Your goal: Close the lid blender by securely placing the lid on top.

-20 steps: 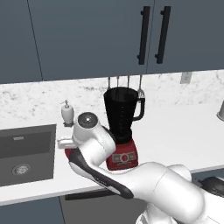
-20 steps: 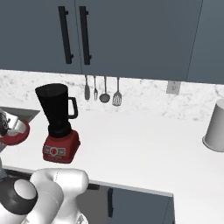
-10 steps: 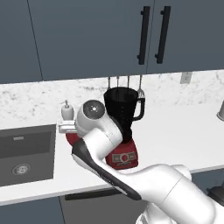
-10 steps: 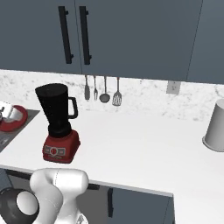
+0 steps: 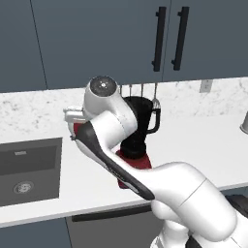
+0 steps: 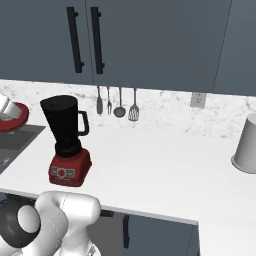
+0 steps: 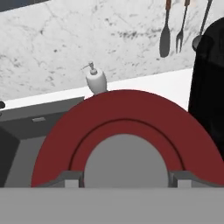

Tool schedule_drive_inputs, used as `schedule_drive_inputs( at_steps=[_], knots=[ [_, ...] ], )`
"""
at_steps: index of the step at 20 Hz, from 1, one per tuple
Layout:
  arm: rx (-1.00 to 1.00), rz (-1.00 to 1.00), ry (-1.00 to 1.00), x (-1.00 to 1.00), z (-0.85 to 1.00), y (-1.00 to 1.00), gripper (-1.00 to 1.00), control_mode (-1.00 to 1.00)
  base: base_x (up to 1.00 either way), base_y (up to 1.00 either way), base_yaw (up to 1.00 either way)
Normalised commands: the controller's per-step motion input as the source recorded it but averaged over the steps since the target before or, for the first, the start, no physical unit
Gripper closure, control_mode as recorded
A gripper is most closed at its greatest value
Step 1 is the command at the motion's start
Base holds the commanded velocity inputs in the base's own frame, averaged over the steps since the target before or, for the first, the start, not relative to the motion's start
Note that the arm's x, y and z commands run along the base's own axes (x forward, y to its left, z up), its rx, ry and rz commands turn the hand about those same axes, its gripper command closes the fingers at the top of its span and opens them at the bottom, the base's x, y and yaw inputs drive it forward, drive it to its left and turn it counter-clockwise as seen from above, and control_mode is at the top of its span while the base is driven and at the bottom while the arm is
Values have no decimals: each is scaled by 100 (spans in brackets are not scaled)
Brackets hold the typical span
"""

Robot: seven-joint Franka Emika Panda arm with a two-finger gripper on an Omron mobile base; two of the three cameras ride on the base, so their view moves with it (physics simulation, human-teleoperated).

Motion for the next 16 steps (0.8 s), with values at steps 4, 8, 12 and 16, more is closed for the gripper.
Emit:
schedule_drive_inputs(
  at_steps=[4, 8, 12, 16],
  knots=[
    [3, -12, 2, 5, 77, -30, 100, -100, 0, 0, 0],
    [5, -11, 0, 15, 44, -54, 100, -100, 0, 0, 0],
    [8, -9, 0, 20, 20, -68, 100, -100, 0, 0, 0],
    [9, -8, 0, 24, 6, -68, 100, -100, 0, 0, 0]
  ],
)
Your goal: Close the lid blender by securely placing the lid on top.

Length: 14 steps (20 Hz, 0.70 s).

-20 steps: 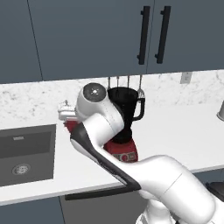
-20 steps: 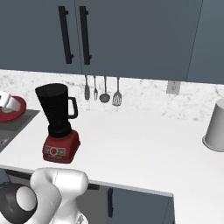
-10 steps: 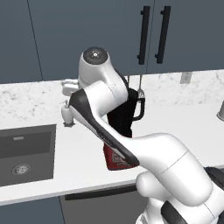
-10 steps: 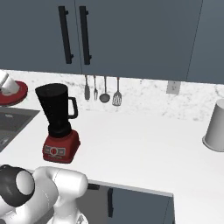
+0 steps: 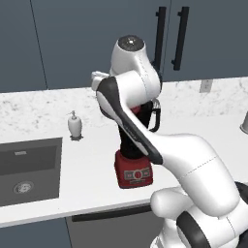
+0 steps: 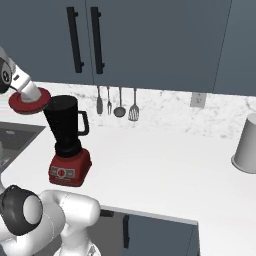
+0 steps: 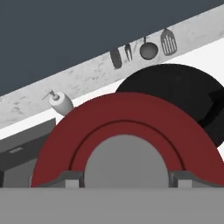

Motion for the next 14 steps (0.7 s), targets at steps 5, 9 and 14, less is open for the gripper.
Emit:
schedule_drive_inputs(
  at_steps=[5, 9, 14],
  knots=[
    [7, -4, 0, 30, 0, -57, 100, -100, 0, 0, 0],
    [4, 0, 0, 35, 0, -36, 100, -100, 0, 0, 0],
    [1, 0, 0, 38, 0, -20, 100, -100, 0, 0, 0]
  ],
)
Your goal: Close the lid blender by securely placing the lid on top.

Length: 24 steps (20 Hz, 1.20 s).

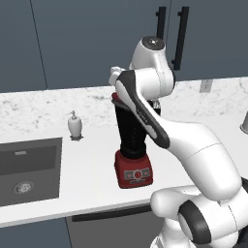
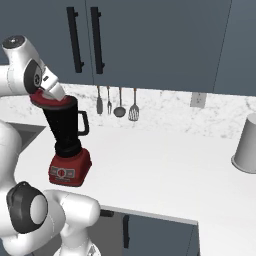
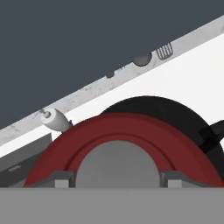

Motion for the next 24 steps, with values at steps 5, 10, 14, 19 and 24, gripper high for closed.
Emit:
schedule_drive_inputs(
  at_steps=[5, 10, 14, 19, 24],
  knots=[
    [0, 0, 0, 26, 0, -13, 100, -100, 0, 0, 0],
    [0, -1, 0, 12, 0, -8, 100, -100, 0, 0, 0],
    [0, -2, -4, 11, 0, -4, 100, -100, 0, 0, 0],
    [-2, -2, -12, 2, 3, 0, 100, -100, 0, 0, 0],
    [-7, -1, -17, 0, 13, 0, 100, -100, 0, 0, 0]
  ],
)
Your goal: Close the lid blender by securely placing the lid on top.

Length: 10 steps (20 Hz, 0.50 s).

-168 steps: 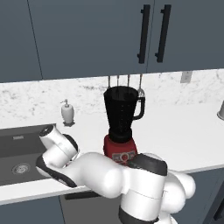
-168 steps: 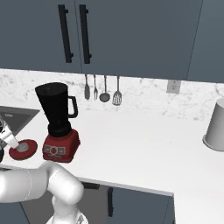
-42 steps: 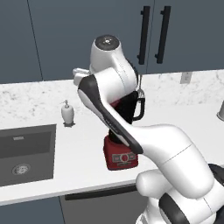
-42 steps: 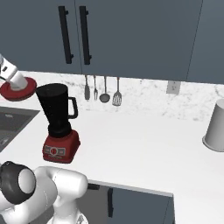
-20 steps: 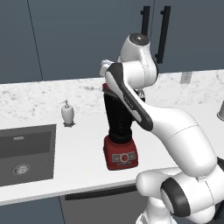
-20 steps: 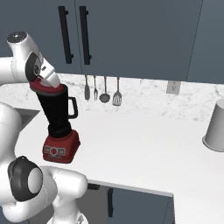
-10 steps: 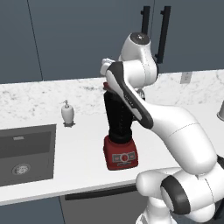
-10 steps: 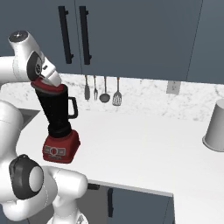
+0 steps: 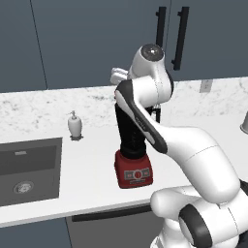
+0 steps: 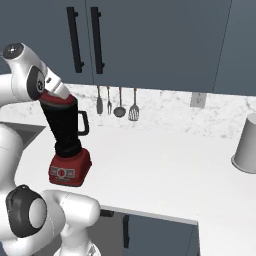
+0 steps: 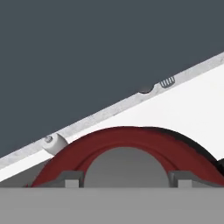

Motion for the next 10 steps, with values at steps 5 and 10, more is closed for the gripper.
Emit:
schedule_drive_inputs(
  at_steps=[5, 10],
  knots=[
    [-7, 0, -14, 1, 27, 0, 100, -100, 0, 0, 0],
    [-7, 0, -7, 0, 24, 0, 100, -100, 0, 0, 0]
  ],
)
